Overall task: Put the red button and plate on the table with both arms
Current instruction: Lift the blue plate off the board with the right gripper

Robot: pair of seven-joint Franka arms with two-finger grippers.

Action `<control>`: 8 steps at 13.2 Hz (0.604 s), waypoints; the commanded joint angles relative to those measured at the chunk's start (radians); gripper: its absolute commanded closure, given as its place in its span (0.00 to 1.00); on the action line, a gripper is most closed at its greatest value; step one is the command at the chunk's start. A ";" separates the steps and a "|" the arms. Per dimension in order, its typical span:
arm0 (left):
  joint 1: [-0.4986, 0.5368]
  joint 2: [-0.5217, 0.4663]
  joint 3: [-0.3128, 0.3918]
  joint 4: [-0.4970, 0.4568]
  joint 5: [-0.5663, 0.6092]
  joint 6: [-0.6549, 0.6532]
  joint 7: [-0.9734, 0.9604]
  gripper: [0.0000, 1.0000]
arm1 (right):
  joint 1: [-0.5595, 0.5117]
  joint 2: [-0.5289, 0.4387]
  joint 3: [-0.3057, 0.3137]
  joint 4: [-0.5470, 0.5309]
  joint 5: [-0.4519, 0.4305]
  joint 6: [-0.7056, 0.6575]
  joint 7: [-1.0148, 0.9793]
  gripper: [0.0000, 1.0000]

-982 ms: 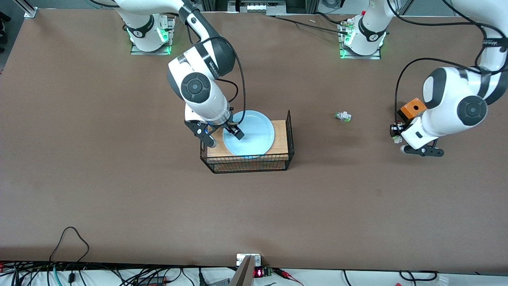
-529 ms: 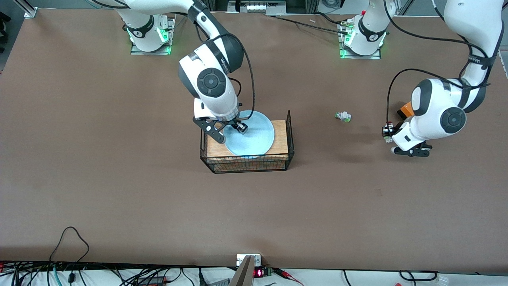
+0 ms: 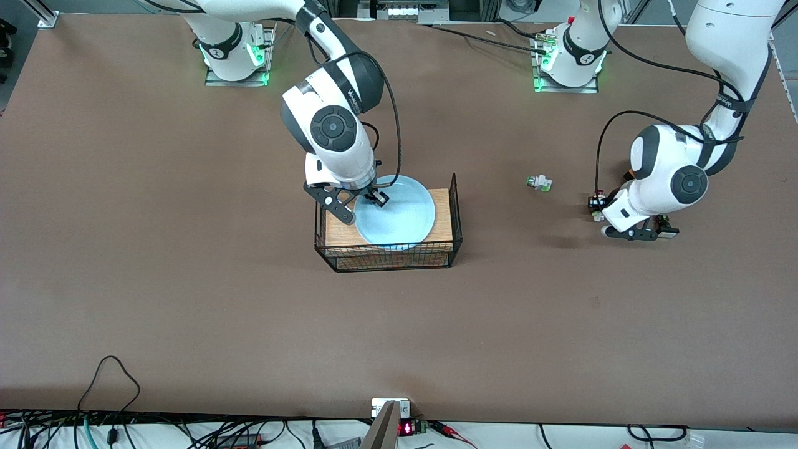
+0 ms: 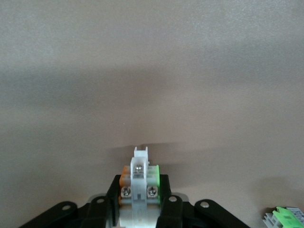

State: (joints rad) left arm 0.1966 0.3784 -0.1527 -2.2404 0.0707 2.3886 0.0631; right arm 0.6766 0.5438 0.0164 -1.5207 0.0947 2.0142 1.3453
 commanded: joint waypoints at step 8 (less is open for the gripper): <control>-0.011 -0.130 -0.019 0.220 -0.012 -0.306 0.012 0.00 | 0.012 -0.005 -0.003 0.020 0.109 -0.101 0.064 1.00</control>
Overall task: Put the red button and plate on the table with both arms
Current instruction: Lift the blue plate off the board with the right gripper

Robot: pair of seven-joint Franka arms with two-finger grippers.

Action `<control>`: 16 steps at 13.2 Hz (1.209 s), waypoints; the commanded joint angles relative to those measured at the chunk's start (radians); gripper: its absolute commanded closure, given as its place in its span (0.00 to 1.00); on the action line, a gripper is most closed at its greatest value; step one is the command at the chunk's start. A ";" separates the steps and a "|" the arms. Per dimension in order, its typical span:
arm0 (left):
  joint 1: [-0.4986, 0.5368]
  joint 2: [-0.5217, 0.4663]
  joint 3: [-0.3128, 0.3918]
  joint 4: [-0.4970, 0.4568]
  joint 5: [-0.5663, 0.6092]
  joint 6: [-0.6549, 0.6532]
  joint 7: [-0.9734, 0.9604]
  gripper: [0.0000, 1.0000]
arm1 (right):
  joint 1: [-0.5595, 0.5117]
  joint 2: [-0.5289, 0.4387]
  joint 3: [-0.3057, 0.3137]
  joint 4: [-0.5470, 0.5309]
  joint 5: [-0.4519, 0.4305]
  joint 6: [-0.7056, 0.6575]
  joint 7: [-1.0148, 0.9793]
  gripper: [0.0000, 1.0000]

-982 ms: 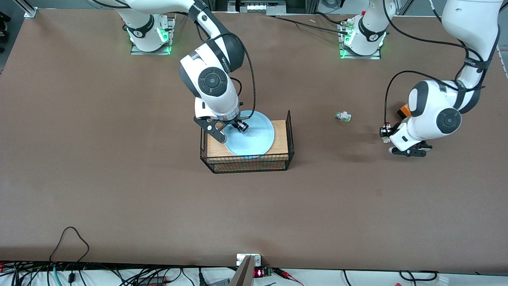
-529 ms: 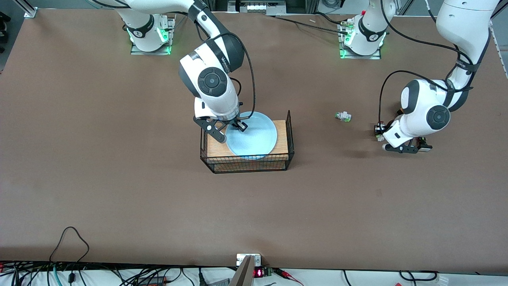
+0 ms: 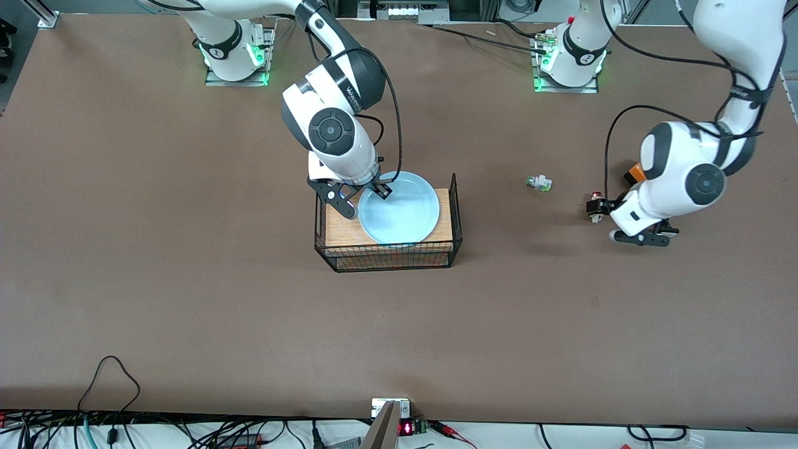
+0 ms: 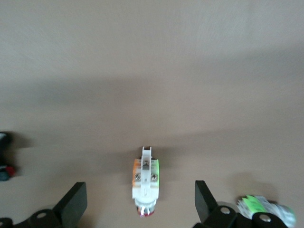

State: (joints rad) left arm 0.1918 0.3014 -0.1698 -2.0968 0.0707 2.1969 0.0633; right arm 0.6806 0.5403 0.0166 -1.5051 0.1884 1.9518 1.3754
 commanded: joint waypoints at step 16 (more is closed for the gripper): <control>-0.205 -0.088 0.154 0.636 -0.037 -0.536 0.000 0.00 | 0.004 -0.118 -0.004 0.135 0.062 -0.388 0.034 1.00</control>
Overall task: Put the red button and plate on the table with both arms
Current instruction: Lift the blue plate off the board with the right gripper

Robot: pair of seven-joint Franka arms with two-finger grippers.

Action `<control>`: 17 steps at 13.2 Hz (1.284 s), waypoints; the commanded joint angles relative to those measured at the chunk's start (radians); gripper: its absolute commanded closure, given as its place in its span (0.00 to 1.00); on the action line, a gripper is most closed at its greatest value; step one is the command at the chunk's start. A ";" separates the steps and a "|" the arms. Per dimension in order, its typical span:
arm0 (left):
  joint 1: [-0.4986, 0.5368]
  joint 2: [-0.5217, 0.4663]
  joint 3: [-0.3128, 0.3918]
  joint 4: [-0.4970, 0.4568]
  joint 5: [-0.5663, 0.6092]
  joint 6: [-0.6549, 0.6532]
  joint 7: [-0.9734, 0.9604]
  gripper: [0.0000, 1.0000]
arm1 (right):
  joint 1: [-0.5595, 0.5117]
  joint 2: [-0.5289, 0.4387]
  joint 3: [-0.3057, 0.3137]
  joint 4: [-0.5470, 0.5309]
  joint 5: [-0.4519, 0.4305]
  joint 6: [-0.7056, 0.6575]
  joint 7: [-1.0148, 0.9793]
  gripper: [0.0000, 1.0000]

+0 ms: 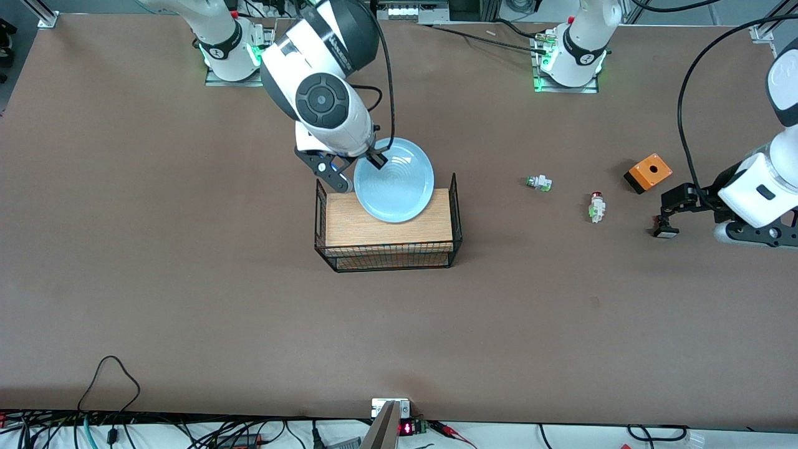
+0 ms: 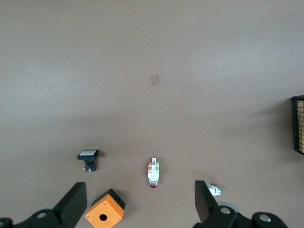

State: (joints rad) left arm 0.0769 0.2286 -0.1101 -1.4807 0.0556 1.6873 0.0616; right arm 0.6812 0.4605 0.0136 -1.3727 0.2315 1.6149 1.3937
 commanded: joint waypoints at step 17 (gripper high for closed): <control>-0.057 -0.172 0.092 -0.063 -0.056 -0.083 -0.089 0.00 | -0.434 -0.244 -0.053 -0.003 0.012 -0.454 -0.788 1.00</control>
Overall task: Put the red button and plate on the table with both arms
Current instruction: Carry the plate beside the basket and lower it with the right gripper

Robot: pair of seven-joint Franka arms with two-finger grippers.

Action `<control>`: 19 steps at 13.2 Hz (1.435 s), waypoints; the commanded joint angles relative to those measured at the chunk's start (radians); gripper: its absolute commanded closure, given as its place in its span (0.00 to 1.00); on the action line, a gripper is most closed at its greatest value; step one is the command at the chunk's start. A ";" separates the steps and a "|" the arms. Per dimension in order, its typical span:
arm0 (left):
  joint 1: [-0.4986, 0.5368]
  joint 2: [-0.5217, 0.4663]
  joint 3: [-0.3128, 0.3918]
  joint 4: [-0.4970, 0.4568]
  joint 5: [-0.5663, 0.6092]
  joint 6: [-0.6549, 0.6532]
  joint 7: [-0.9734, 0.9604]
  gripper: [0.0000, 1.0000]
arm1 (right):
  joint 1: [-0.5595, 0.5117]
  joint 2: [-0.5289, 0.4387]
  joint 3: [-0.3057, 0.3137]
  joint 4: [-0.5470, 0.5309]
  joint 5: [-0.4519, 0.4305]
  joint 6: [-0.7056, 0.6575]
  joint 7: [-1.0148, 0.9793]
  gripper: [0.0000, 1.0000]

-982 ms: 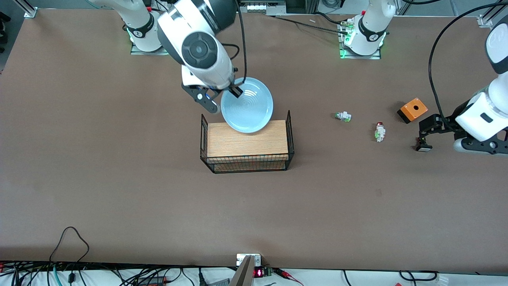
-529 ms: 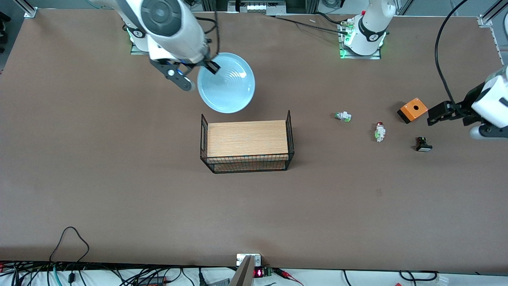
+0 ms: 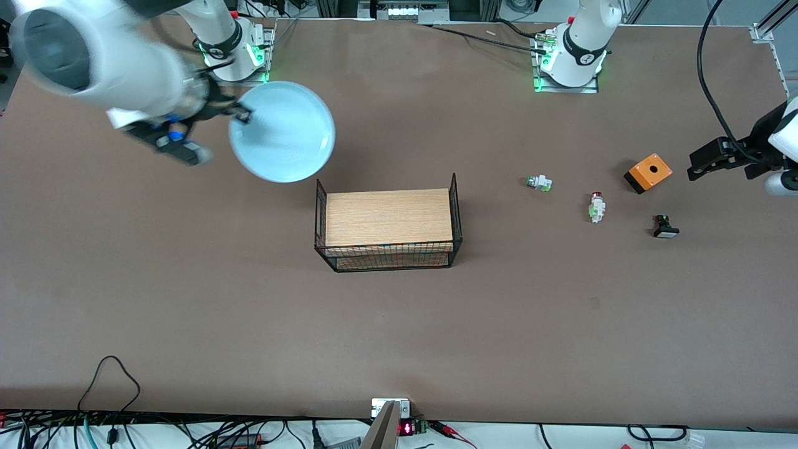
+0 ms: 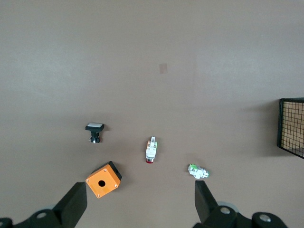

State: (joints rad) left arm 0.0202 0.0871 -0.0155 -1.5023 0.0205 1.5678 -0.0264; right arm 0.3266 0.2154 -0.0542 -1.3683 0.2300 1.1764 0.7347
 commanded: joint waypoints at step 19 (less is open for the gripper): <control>0.013 -0.041 0.000 -0.058 -0.063 0.031 0.051 0.00 | -0.520 0.426 0.010 -0.006 0.040 0.353 -1.086 1.00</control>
State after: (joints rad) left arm 0.0244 0.0709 -0.0164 -1.5336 -0.0244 1.6066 -0.0020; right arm -0.1678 0.6086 -0.0568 -1.3879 0.2540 1.4963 -0.2900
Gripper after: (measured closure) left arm 0.000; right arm 0.965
